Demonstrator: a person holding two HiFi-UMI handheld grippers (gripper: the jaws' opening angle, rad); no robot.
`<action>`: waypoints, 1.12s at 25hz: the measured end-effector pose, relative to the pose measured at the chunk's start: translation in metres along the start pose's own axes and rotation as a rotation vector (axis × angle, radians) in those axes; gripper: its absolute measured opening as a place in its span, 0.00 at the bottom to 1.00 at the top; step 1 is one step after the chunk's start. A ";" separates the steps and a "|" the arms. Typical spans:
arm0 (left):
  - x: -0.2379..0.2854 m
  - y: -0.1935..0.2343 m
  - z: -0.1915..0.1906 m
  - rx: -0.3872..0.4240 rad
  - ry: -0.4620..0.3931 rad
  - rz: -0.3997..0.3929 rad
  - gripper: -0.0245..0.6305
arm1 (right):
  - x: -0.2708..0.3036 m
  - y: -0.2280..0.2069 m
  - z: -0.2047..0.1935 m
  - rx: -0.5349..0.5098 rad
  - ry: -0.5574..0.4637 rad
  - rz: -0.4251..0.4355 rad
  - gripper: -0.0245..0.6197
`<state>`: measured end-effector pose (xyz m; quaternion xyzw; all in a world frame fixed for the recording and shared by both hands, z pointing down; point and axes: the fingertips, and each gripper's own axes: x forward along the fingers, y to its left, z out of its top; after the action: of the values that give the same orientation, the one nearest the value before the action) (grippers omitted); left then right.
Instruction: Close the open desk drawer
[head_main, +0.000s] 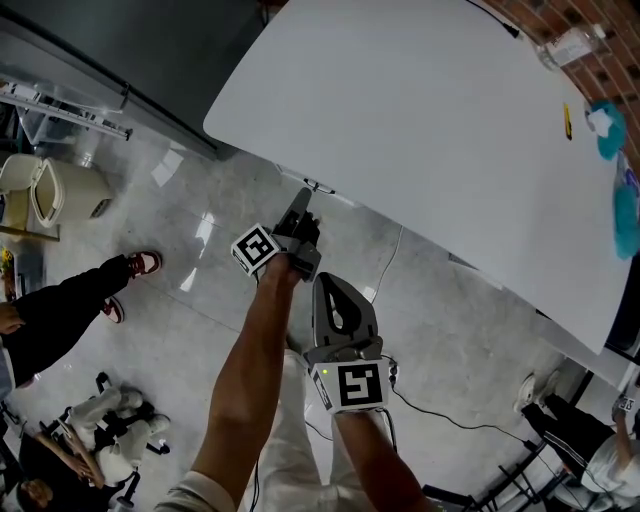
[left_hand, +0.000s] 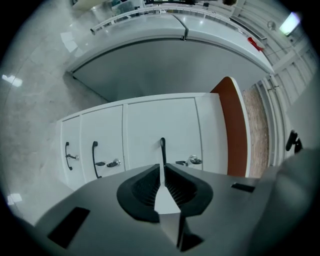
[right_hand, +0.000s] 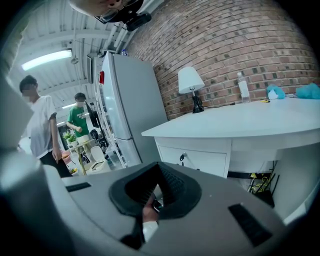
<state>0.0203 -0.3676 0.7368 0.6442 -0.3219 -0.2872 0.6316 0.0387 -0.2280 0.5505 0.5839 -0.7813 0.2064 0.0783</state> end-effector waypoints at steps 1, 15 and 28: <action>-0.003 -0.006 0.001 -0.004 -0.003 -0.019 0.07 | -0.001 0.002 0.000 -0.001 -0.002 0.002 0.05; -0.059 -0.077 0.008 0.109 -0.008 -0.082 0.05 | -0.015 0.026 0.019 -0.028 -0.031 0.013 0.05; -0.128 -0.170 0.021 0.356 -0.039 -0.076 0.05 | -0.030 0.061 0.054 -0.005 -0.076 0.027 0.05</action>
<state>-0.0673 -0.2819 0.5613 0.7519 -0.3555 -0.2617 0.4898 -0.0032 -0.2101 0.4765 0.5804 -0.7921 0.1829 0.0473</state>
